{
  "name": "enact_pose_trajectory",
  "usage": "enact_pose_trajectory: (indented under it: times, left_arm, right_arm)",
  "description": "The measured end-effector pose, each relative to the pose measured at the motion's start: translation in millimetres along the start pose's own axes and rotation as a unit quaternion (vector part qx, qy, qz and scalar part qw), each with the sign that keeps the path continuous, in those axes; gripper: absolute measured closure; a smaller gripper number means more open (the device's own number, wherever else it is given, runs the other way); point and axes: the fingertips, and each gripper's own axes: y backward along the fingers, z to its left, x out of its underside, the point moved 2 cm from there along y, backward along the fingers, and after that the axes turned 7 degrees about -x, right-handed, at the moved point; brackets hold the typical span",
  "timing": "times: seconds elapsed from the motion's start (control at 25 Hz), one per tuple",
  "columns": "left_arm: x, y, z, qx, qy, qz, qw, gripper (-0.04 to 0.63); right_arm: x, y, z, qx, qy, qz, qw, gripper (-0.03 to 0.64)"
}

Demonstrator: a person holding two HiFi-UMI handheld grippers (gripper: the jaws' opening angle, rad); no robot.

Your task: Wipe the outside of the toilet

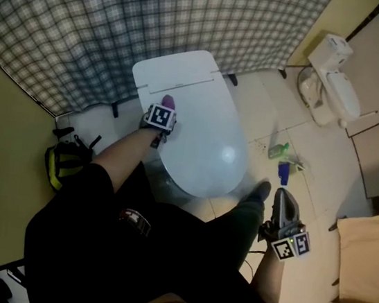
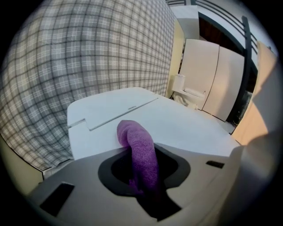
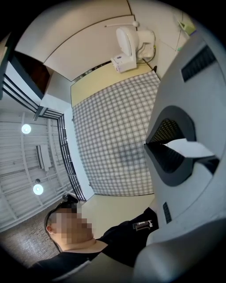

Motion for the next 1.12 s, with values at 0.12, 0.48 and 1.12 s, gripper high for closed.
enact_pose_trajectory:
  times: [0.12, 0.48, 1.12]
  left_arm:
    - [-27, -21, -33, 0.015, -0.023, 0.003, 0.9996, 0.505]
    - [-134, -92, -129, 0.014, -0.061, 0.001, 0.998, 0.505]
    - [-165, -91, -196, 0.146, -0.051, -0.061, 0.9861, 0.506]
  right_arm:
    - [6, 26, -22, 0.026, -0.015, -0.003, 1.0, 0.614]
    - [25, 111, -101, 0.108, -0.06, -0.001, 0.992, 0.614]
    - [35, 114, -124, 0.109, -0.075, 0.001, 0.991, 0.614]
